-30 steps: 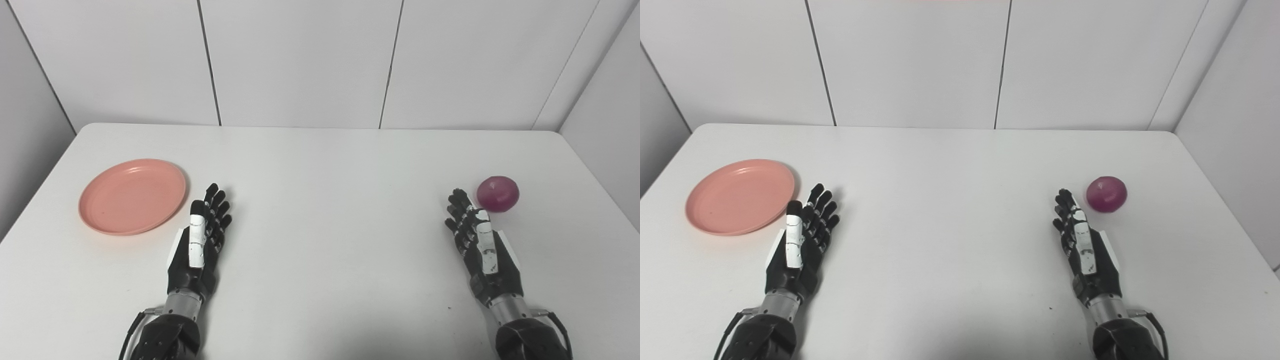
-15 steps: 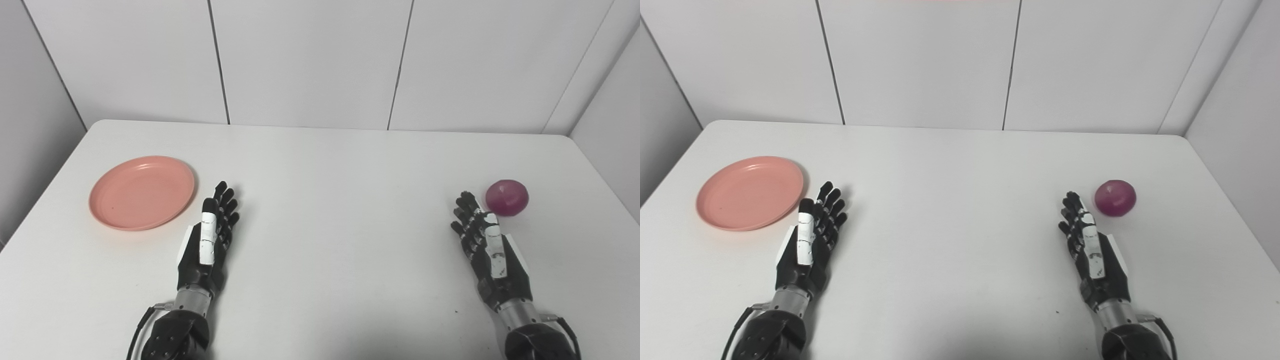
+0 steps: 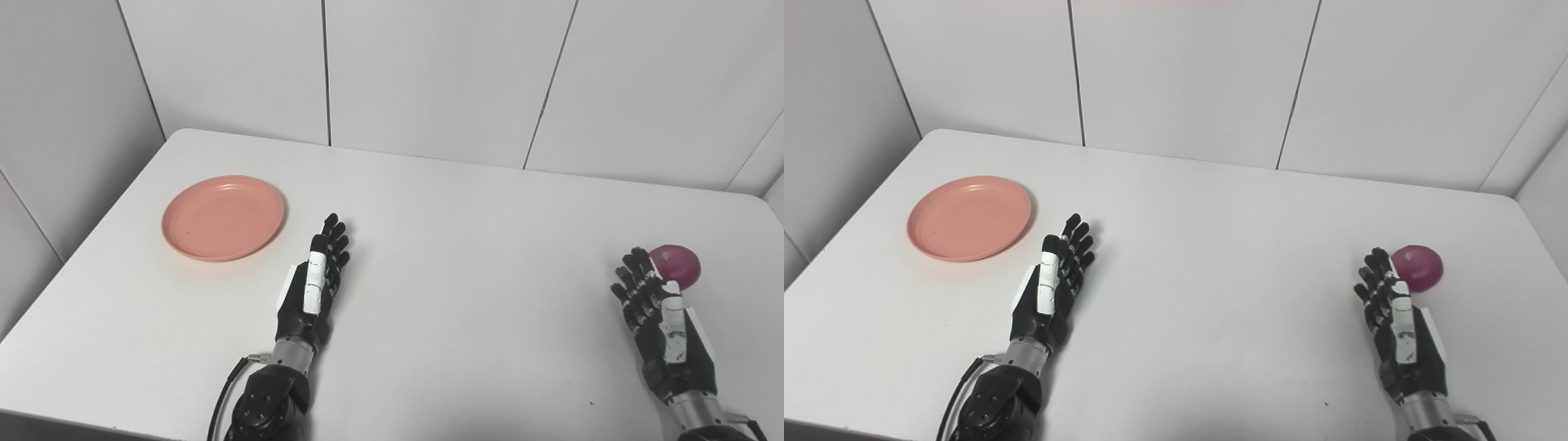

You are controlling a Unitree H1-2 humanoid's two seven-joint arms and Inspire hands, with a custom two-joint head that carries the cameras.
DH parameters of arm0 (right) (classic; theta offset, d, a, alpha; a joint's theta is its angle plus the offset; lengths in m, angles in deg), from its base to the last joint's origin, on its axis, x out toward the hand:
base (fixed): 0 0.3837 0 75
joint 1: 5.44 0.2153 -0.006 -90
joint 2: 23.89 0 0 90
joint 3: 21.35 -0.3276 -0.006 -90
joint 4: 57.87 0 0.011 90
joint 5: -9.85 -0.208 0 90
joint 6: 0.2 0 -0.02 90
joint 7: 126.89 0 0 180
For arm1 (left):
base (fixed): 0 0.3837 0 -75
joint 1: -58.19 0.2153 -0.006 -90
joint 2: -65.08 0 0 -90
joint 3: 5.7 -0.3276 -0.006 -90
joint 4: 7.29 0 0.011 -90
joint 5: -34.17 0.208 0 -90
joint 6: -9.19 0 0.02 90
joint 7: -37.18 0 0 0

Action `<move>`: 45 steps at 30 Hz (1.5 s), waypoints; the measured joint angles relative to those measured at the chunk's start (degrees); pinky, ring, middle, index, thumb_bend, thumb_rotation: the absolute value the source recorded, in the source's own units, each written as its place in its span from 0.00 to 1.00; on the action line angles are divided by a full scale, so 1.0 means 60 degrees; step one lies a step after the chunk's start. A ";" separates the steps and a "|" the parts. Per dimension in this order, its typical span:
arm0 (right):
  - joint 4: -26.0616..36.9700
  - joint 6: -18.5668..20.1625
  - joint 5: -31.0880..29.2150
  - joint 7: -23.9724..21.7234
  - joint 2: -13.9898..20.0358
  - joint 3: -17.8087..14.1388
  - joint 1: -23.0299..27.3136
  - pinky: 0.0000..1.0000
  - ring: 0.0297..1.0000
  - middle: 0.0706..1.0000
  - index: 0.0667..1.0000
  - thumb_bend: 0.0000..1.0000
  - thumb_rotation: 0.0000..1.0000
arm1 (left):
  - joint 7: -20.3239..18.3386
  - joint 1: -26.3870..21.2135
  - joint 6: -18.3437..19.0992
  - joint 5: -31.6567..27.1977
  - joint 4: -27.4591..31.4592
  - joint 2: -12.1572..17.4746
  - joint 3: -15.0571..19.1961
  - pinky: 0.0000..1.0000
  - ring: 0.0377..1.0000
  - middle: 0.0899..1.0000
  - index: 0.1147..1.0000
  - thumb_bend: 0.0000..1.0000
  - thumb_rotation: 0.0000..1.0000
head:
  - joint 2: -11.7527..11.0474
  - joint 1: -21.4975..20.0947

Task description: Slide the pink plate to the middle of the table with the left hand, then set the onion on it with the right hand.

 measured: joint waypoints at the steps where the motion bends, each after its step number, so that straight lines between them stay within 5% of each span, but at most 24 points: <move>1: -0.0061 -0.0015 -0.0013 -0.0040 0.0028 -0.0031 0.0036 1.00 1.00 1.00 0.99 0.86 1.00 | 0.0029 -0.0022 -0.0010 0.0012 -0.0024 -0.0010 -0.0016 1.00 1.00 1.00 1.00 0.84 1.00 | -0.0001 0.0016; 13: -0.0641 -0.0099 -0.0200 -0.0399 0.0310 -0.0274 0.0253 1.00 1.00 1.00 1.00 0.87 1.00 | 0.0175 -0.0203 -0.0188 0.0241 -0.0387 -0.0433 -0.0202 1.00 1.00 1.00 1.00 0.85 1.00 | -0.0367 0.0513; 34: -0.0718 -0.0221 -0.0281 -0.0421 0.0379 -0.0357 0.0278 1.00 1.00 1.00 1.00 0.89 1.00 | 0.0214 -0.0269 -0.0268 0.0309 -0.0503 -0.0609 -0.0264 1.00 1.00 1.00 1.00 0.87 1.00 | -0.0294 0.0763; 40: -0.0665 -0.0222 -0.0221 -0.0390 0.0357 -0.0343 0.0273 1.00 1.00 1.00 1.00 0.87 1.00 | 0.0035 -0.0232 -0.0132 -0.0009 -0.0303 -0.0430 -0.0078 1.00 0.97 0.98 0.96 0.94 1.00 | -0.0279 0.0646; 45: -0.0565 -0.0222 -0.0152 -0.0369 0.0342 -0.0328 0.0231 1.00 1.00 1.00 1.00 0.87 1.00 | -0.0077 -0.0302 -0.0087 0.0000 0.0024 0.0211 0.0034 0.97 0.94 0.93 0.92 0.96 1.00 | -0.0279 0.0529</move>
